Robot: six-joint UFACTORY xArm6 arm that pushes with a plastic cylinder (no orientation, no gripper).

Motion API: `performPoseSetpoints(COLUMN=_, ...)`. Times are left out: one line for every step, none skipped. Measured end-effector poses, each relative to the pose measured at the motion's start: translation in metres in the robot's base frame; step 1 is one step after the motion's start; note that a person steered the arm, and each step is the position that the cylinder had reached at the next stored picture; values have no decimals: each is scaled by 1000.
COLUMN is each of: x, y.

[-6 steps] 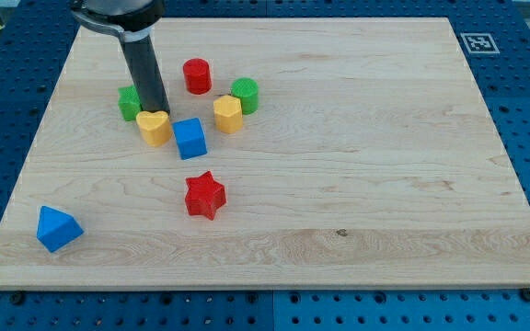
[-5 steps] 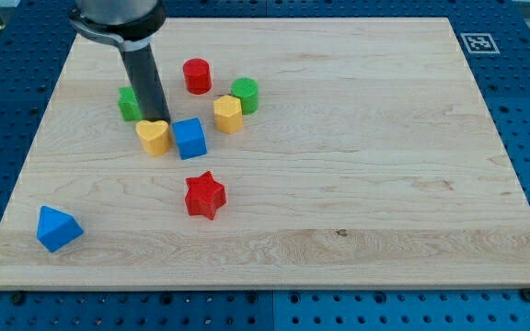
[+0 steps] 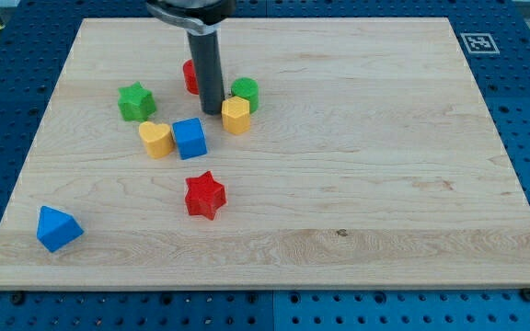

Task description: Push the yellow hexagon bottom of the green circle

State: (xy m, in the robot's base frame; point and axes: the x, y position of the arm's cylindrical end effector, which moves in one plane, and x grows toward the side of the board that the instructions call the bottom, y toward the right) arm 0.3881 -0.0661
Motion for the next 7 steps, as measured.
performPoseSetpoints(x=0, y=23)
performPoseSetpoints(x=3, y=46)
performPoseSetpoints(x=5, y=57)
performPoseSetpoints(x=11, y=57)
performPoseSetpoints(x=15, y=37)
performPoseSetpoints(x=15, y=0)
performPoseSetpoints(x=15, y=-25)
